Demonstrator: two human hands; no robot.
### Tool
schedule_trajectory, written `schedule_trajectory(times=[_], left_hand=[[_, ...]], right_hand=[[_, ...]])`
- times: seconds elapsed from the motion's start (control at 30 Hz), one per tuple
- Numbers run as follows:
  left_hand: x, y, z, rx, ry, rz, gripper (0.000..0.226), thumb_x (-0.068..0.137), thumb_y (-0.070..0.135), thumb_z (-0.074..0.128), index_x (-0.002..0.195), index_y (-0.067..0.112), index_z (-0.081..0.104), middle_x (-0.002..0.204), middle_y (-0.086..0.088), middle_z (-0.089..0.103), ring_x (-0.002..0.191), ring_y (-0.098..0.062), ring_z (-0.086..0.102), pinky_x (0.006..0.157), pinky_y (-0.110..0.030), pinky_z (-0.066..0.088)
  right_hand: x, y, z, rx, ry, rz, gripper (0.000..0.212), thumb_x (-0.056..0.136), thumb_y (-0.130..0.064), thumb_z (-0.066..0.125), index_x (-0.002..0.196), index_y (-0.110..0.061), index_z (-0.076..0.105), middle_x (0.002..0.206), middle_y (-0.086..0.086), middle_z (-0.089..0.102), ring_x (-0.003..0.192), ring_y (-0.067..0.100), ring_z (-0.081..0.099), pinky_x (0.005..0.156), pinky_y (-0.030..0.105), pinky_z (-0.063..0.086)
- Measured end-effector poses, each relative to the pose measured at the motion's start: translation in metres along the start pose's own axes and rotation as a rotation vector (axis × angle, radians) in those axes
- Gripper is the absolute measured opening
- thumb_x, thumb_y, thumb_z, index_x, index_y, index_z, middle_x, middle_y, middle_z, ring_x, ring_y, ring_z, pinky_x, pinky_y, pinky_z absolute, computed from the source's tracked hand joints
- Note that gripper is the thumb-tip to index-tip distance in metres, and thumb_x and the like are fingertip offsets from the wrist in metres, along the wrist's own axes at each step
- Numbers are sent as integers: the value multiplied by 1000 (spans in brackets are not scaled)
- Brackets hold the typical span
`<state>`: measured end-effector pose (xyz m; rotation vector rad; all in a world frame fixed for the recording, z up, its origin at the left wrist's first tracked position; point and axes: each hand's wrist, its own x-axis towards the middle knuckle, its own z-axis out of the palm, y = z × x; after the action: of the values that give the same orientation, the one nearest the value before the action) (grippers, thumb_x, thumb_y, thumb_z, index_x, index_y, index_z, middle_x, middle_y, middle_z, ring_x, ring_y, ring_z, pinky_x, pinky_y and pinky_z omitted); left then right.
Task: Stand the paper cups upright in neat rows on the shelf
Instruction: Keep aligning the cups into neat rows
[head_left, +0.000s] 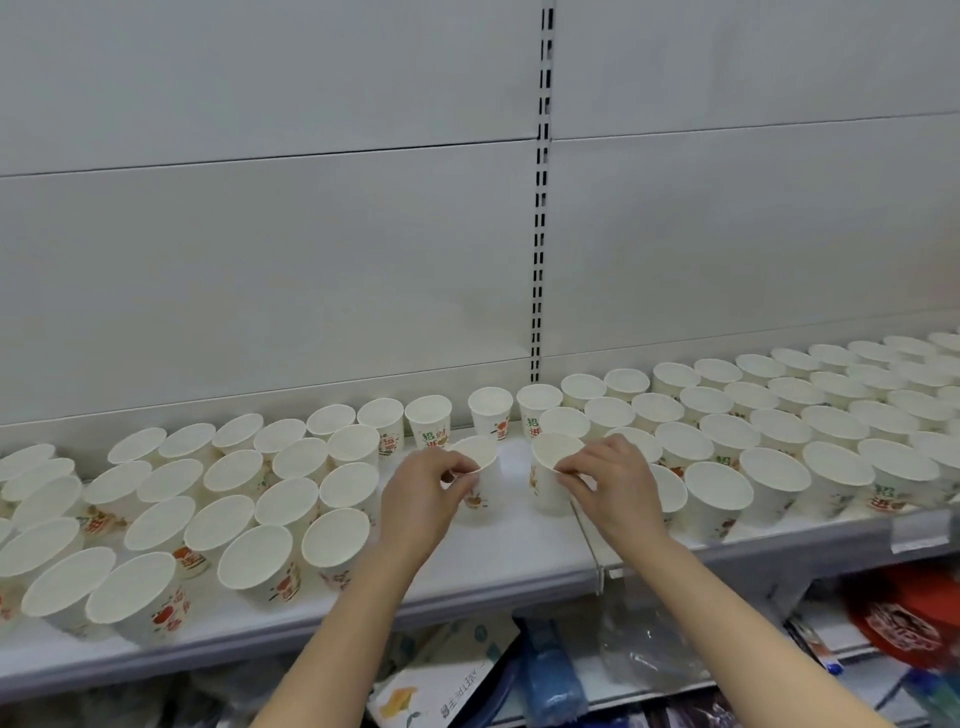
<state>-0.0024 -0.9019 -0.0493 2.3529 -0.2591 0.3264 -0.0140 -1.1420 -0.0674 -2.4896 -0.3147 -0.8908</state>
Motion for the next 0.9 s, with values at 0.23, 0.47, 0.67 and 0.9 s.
schedule_trajectory(times=[0.23,0.47,0.67,0.9], left_hand=[[49,11,46,194,-75,16,7,84,31,65,85,33,72,89,14,66,91,-9,57,68,-30,48],[69,15,67,213,-104,38,7,85,29,65,87,31,71,90,12,63,93,-12,56,67,-28,42],[75,14,75,224,-85,54,9,86,29,66,93,30,71,96,11,65,95,-13,57,71,-30,45],[73,12,73,281,-50,18,8,86,27,64,92,28,70,96,9,64,95,-14,56,66,-28,44]], right_hand=[[-8,11,-12,-72,4,-61,4,72,-25,73,72,-24,70,69,-10,61,70,22,49,64,30,31],[-6,20,-7,-178,-5,-97,3,72,-26,68,71,-23,68,70,-9,59,76,19,47,67,31,29],[-9,30,-8,-188,-13,-86,15,65,-17,77,77,-22,70,76,-8,64,79,21,53,69,32,30],[-9,32,-5,-176,8,-109,5,74,-23,62,71,-22,67,72,-9,62,78,17,45,67,30,29]])
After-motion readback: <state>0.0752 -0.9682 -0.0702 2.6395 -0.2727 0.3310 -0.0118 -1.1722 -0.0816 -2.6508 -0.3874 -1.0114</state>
